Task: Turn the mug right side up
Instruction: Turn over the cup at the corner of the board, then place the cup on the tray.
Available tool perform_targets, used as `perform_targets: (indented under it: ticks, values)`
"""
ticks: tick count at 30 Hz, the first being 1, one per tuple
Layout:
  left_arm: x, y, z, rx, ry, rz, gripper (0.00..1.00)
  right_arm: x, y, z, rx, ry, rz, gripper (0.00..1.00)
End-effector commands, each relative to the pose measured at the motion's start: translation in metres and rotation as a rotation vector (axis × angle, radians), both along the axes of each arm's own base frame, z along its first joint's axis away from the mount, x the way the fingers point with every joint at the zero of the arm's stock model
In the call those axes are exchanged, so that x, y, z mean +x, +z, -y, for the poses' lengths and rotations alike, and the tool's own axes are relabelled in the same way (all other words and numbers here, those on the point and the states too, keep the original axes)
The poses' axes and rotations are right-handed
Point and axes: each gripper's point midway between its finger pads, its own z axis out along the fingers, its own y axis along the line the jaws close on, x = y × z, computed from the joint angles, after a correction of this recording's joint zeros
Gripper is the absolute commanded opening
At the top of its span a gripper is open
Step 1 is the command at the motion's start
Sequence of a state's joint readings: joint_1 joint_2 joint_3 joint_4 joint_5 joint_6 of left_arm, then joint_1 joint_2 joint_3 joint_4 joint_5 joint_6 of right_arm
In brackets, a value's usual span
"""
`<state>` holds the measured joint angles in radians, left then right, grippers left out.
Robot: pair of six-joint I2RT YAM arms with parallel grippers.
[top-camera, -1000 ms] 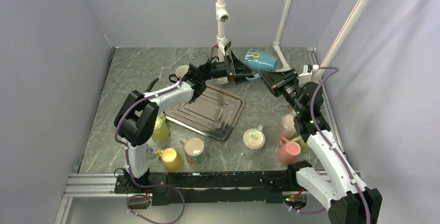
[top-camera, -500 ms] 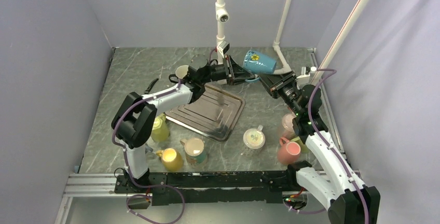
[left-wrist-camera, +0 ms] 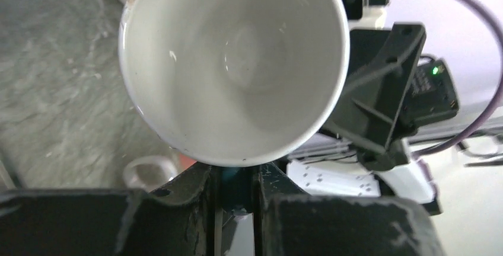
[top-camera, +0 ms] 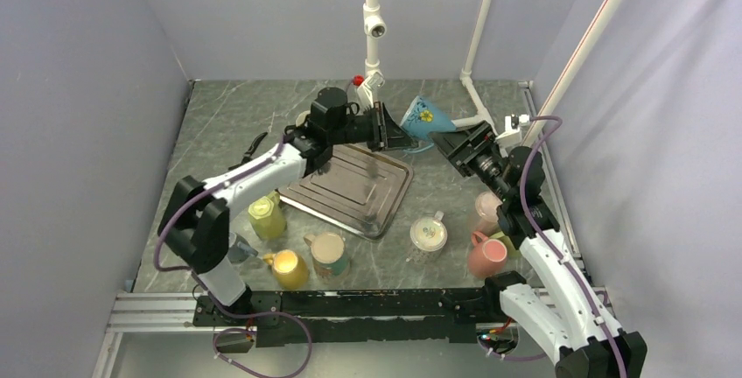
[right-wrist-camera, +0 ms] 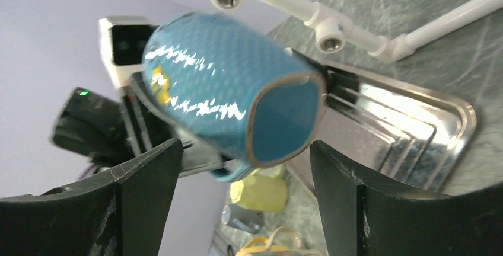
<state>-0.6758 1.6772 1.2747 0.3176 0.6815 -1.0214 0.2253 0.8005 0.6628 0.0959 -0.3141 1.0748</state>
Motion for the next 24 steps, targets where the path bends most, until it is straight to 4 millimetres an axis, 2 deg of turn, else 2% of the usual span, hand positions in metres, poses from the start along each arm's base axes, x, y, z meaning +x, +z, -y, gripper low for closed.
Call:
perform_targets:
  ticks: [1,3,7,12,15,20,24]
  values:
    - [-0.019,0.028,-0.034,0.165,-0.028,0.310,0.03,-0.001,0.026,0.018,-0.122,-0.081,0.139,0.83]
    - [-0.020,0.017,-0.050,0.253,-0.043,0.366,0.03,-0.002,0.026,0.021,-0.150,-0.093,0.152,0.84]
    - [-0.031,-0.007,-0.095,0.469,-0.155,0.530,0.03,0.004,0.021,0.026,-0.185,-0.120,0.130,0.84]
    - [-0.013,-0.028,-0.144,0.728,-0.138,0.628,0.03,0.018,0.006,0.024,-0.202,-0.118,0.056,0.83]
    - [-0.001,-0.049,-0.173,0.819,-0.113,0.617,0.03,0.024,-0.003,0.021,-0.192,-0.113,0.024,0.82]
    - [0.013,-0.095,-0.232,1.025,-0.056,0.528,0.03,0.033,-0.015,0.019,-0.182,-0.111,-0.029,0.82]
    - [0.015,-0.129,-0.260,1.123,-0.045,0.455,0.03,0.042,-0.020,0.014,-0.176,-0.094,-0.062,0.82]
